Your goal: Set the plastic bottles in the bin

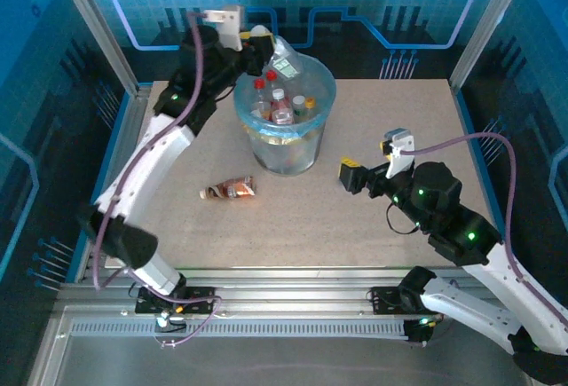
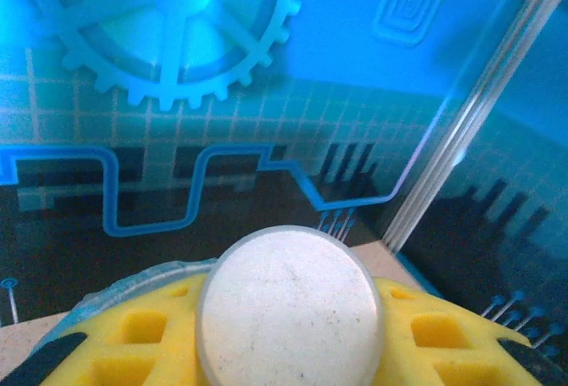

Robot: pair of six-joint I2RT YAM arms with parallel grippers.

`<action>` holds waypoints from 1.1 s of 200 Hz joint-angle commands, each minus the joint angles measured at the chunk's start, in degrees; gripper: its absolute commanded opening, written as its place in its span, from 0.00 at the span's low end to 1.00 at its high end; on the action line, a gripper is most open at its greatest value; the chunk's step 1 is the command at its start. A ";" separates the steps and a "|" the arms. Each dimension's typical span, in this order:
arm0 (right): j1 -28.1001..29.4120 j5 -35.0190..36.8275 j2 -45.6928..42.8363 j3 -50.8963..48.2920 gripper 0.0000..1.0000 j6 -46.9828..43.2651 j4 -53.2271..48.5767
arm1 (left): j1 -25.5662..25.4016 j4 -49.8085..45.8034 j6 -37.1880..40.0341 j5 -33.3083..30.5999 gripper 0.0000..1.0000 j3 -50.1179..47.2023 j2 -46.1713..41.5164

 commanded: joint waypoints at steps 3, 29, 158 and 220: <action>0.65 2.94 -2.83 0.36 1.00 0.79 -0.66 | 0.11 -2.17 3.05 -1.97 0.00 6.45 6.25; 0.61 4.70 -5.32 -0.53 1.00 2.65 -2.39 | 0.09 -4.09 4.12 -2.10 0.03 9.53 11.28; 0.56 6.73 -12.19 -3.92 1.00 8.00 -6.00 | 0.09 -7.25 1.55 0.84 0.64 8.72 13.85; 0.39 8.27 -10.26 -2.76 1.00 10.02 -7.99 | 0.72 -21.39 3.74 -2.42 0.63 19.87 23.98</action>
